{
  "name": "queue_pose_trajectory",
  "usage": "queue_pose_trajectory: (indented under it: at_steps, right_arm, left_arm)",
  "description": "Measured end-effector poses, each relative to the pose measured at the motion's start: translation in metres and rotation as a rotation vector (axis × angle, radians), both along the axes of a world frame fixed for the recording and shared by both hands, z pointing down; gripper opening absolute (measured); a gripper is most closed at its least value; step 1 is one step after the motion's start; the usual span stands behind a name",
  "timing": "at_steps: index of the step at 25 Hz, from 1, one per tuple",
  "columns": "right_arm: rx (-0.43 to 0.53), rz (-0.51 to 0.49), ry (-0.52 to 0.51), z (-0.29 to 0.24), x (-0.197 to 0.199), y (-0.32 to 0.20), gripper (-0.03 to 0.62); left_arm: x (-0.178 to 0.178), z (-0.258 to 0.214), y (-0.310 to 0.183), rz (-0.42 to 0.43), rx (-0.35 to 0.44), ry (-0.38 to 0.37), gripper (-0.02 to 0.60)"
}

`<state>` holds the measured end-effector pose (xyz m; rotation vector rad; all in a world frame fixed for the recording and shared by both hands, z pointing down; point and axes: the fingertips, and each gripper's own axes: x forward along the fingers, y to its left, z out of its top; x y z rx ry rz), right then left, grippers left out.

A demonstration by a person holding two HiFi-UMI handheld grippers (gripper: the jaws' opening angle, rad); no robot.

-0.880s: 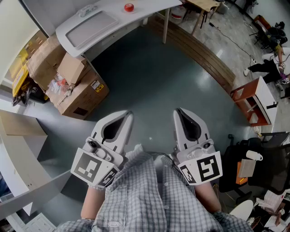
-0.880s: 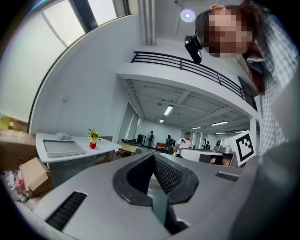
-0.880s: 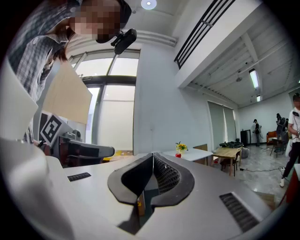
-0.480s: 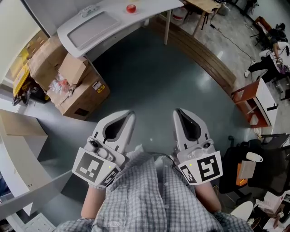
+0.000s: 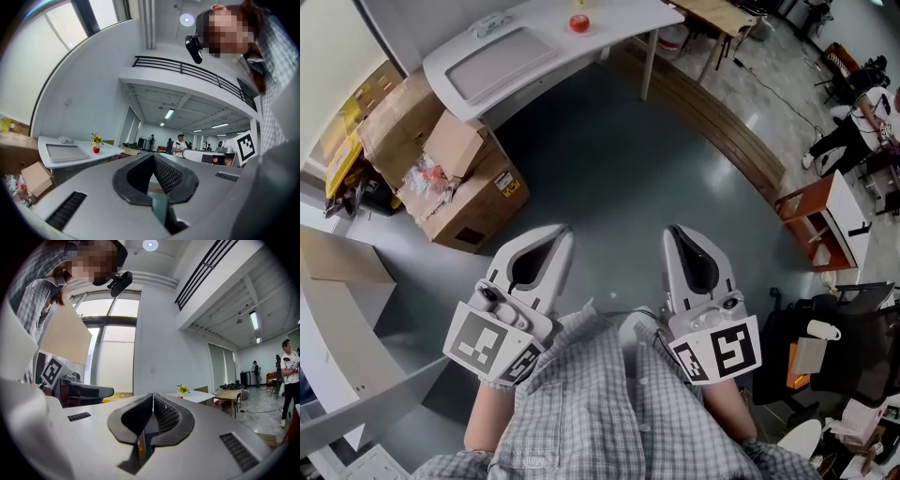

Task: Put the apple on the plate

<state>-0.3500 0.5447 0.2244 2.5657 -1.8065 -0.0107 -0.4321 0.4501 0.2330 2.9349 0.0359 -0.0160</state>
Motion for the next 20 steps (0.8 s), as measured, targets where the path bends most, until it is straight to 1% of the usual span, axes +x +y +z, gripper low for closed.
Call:
queue_pose_trajectory:
  at_steps: [5, 11, 15, 20]
  right_arm:
    - [-0.004, -0.017, 0.005, 0.0, 0.0, -0.009, 0.023]
    - [-0.009, -0.037, -0.003, 0.004, 0.02, -0.028, 0.023]
    - [-0.015, -0.065, -0.005, 0.009, 0.038, -0.045, 0.023]
    - [-0.017, -0.103, -0.011, 0.012, 0.078, -0.075, 0.023]
  left_arm:
    - [-0.006, -0.001, -0.015, -0.042, -0.01, 0.006, 0.008]
    - [-0.005, 0.003, -0.034, -0.1, -0.003, -0.016, 0.008]
    - [0.008, 0.006, -0.051, -0.144, -0.012, -0.028, 0.008]
    - [0.041, 0.008, -0.075, -0.185, -0.007, -0.046, 0.008]
